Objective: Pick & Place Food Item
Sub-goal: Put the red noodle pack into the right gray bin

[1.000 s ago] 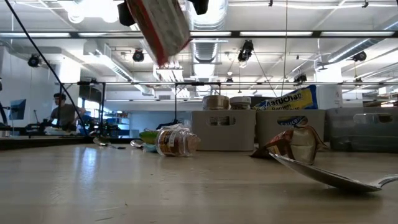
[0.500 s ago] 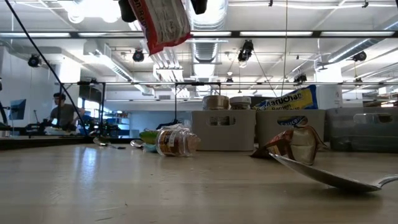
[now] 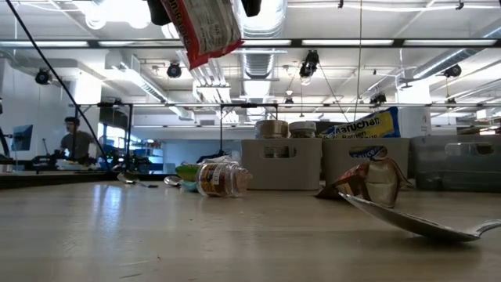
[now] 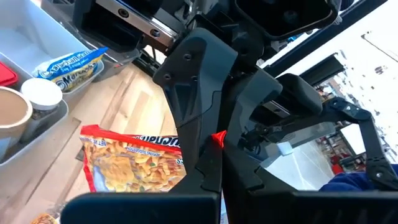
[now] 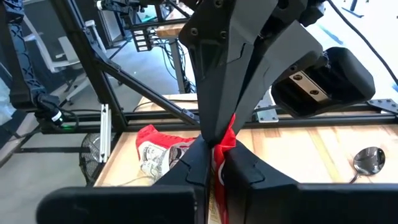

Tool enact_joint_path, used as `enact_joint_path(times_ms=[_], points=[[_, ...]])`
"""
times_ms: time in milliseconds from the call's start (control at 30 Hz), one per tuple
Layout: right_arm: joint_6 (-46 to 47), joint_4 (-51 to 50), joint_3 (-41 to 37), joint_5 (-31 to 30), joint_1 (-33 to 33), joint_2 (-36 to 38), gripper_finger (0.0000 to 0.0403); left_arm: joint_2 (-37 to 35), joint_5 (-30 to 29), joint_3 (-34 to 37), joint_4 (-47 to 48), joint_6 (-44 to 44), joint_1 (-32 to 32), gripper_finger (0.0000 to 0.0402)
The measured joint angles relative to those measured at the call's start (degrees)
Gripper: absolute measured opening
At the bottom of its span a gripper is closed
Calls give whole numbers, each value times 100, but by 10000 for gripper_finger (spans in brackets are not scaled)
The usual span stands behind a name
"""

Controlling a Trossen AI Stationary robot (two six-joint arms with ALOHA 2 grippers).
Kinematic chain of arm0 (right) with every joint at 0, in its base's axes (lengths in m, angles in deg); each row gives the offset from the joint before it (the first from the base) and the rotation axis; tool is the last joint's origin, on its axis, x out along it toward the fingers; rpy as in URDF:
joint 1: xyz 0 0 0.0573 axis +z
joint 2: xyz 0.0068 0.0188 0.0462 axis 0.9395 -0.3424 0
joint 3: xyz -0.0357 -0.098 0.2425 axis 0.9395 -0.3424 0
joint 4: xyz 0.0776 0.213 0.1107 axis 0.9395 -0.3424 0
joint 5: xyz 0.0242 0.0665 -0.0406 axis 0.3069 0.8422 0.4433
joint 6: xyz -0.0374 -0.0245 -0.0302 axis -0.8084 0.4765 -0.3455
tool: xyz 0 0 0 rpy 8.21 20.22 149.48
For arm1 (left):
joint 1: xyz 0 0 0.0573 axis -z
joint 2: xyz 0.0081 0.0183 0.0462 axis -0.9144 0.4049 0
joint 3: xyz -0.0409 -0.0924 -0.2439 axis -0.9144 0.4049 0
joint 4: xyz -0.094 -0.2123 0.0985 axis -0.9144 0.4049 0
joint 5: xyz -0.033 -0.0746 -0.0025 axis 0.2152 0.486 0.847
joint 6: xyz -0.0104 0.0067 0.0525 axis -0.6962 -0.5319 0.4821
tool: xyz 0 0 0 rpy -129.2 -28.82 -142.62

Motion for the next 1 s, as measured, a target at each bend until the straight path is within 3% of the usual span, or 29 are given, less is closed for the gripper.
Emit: enact_joint_path(times_ms=[200, 467, 600, 733, 1000], points=[[42, 21, 0, 97, 2, 0, 13, 0, 160, 0, -40, -24, -2, 32], [272, -5, 6, 109, 5, -9, 11, 2, 337, -2, -713, -216, -15, 176], [396, -85, 2, -130, 6, 33, 11, 0, 317, -21, -831, -423, -105, 228], [396, -412, 2, -484, -24, 200, 11, -59, 320, -39, -779, -664, -177, 249], [418, -1608, 2, -1448, -150, 810, 11, -332, 293, -39, -737, -674, -175, 251]])
